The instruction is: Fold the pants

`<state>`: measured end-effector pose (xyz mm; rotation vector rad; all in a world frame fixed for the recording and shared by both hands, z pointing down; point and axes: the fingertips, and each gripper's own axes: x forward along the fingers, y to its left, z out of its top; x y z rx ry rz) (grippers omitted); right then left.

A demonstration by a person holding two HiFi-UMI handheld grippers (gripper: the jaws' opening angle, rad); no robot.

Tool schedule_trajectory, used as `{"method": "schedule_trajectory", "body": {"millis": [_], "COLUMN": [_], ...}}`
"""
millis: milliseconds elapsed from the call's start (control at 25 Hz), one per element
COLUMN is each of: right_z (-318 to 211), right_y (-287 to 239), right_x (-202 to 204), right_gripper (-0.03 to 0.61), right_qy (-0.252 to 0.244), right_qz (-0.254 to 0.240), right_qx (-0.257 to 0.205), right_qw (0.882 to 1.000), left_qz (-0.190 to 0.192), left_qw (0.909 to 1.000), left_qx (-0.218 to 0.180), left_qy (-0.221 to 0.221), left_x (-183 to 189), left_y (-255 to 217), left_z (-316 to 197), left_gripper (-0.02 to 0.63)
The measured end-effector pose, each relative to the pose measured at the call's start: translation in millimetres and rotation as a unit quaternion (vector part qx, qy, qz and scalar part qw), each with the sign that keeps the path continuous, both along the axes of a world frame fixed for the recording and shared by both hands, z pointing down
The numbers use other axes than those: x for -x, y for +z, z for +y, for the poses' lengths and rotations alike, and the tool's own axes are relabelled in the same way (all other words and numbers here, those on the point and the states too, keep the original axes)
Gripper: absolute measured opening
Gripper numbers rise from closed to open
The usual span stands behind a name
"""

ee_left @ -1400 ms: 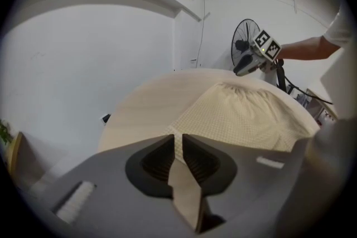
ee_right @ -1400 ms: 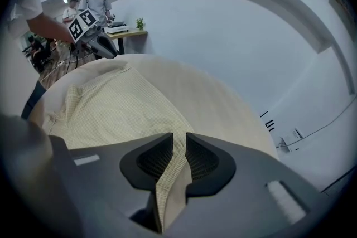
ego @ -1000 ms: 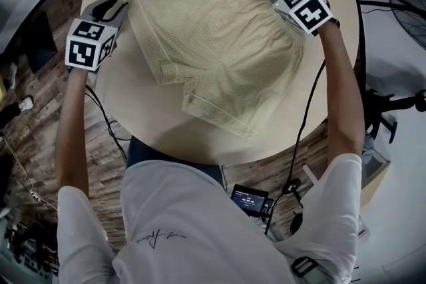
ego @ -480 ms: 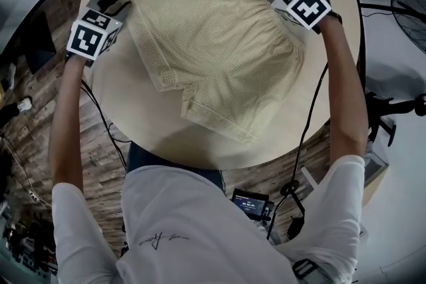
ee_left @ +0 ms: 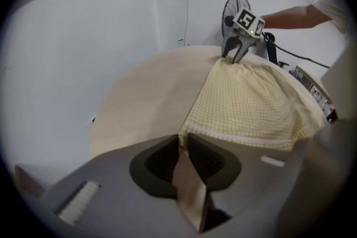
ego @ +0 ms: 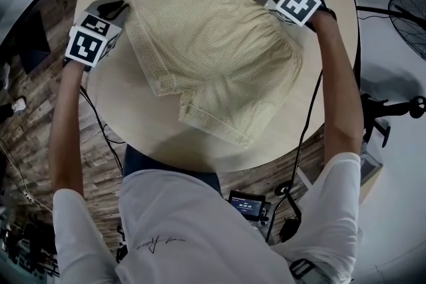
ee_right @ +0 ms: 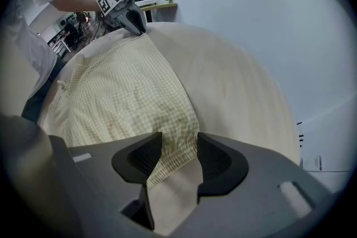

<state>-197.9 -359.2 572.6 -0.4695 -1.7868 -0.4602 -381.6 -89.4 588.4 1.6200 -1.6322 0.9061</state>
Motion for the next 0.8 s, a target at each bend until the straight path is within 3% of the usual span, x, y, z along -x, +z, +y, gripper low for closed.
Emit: {"method": "schedule_trajectory", "body": {"millis": [280, 440, 560, 800], "right_z": [-0.3, -13.7, -17.8, -16.7], "right_y": [5.2, -0.3, 7.7, 9.5], "right_x": [5.7, 15.0, 12.7, 10.7], "right_gripper": [0.173, 0.172, 0.170, 0.098], "right_qy": [0.016, 0.061, 0.079, 0.088], "right_qz": [0.004, -0.019, 0.006, 0.033], "right_qx": [0.008, 0.030, 0.045, 0.069], "right_qw": [1.000, 0.998, 0.996, 0.993], "left_qz": [0.003, 0.001, 0.012, 0.016], "left_qw": [0.9999, 0.9998, 0.9995, 0.9995], "left_qx": [-0.015, -0.019, -0.025, -0.024], "left_qy": [-0.008, -0.007, -0.015, -0.009], "left_x": [1.1, -0.2, 0.4, 0.2], "left_y": [-0.3, -0.4, -0.2, -1.1], "left_z": [2.5, 1.4, 1.4, 0.9], "left_gripper": [0.095, 0.095, 0.095, 0.094]}}
